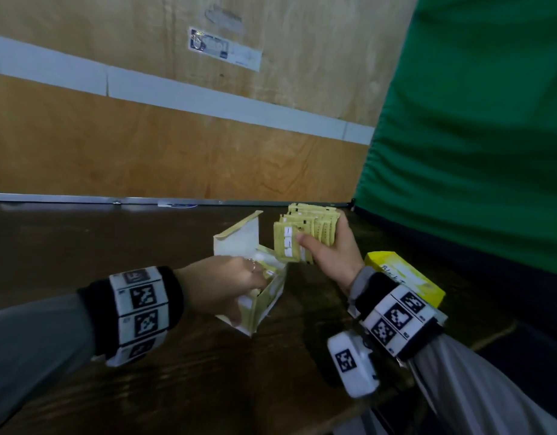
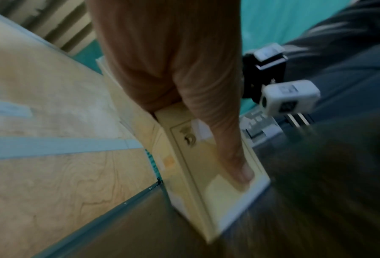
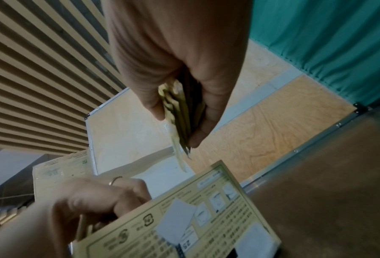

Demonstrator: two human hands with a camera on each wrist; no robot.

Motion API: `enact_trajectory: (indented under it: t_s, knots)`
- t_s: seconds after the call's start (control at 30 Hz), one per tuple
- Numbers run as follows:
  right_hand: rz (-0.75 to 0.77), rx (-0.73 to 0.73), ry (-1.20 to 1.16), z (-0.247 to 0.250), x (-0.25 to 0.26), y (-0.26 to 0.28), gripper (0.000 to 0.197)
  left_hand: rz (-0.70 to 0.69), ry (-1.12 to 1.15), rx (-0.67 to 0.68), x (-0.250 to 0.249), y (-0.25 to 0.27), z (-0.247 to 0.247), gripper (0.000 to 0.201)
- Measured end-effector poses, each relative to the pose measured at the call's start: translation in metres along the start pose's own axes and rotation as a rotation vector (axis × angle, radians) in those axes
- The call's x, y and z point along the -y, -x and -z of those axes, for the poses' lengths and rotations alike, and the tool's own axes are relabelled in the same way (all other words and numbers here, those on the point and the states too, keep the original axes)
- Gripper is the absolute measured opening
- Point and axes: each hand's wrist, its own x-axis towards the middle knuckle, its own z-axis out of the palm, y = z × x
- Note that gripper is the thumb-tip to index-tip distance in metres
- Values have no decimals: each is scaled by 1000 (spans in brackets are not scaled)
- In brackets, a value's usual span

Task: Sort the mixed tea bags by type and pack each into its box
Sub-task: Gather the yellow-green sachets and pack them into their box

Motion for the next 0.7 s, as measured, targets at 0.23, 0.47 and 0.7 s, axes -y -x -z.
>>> enact_trajectory:
  t_s: [0.23, 0.47, 0.7]
  knots:
    - [-61, 110, 73, -19, -10, -14, 41, 190, 390, 193, 6, -14, 27, 26]
    - [-79, 78, 67, -18, -18, -14, 41, 299, 26, 358, -1, -49, 36, 30]
    - [-87, 107, 81, -18, -15, -14, 44, 398, 6, 661, -26, -62, 46, 32]
